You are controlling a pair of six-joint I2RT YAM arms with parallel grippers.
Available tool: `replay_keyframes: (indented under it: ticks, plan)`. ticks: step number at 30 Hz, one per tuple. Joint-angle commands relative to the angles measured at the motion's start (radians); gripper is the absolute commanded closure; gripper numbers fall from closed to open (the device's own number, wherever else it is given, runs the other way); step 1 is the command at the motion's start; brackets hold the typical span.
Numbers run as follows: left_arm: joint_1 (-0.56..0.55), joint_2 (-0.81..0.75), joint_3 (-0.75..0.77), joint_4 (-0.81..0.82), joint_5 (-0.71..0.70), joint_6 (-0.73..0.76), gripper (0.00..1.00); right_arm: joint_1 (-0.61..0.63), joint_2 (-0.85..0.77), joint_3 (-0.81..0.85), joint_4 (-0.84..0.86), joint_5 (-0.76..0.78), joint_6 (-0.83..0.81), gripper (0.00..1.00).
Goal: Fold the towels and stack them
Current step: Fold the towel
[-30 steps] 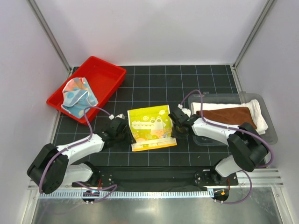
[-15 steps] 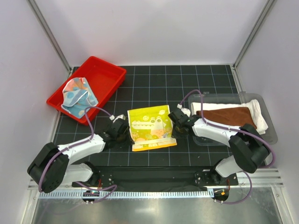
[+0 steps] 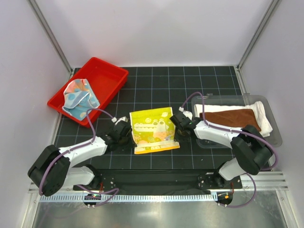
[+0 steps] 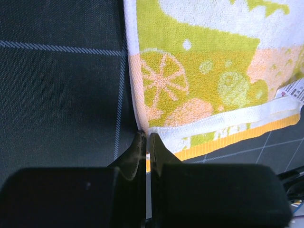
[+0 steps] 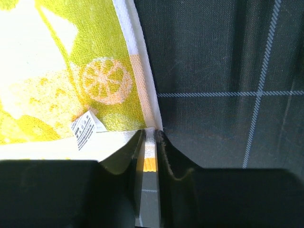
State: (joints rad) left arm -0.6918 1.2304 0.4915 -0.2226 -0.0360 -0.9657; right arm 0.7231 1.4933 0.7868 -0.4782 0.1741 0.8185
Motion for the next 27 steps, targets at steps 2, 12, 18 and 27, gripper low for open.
replay_keyframes:
  ticks: [2,12,18,27]
  plan:
    - [-0.008,-0.002,0.041,-0.003,-0.024,0.001,1.0,0.01,-0.001,0.011,0.015,0.025,0.005,0.91]
    - [-0.008,0.011,0.124,-0.104,-0.045,-0.004,1.0,0.013,-0.047,0.065,-0.057,0.065,-0.042,0.99]
    - [-0.009,0.02,0.143,-0.13,-0.045,-0.002,1.0,0.015,-0.051,0.1,-0.077,0.061,-0.07,0.99]
    - [-0.04,-0.081,0.214,-0.239,-0.038,-0.027,1.0,0.015,-0.12,0.175,-0.195,0.015,-0.11,0.99]
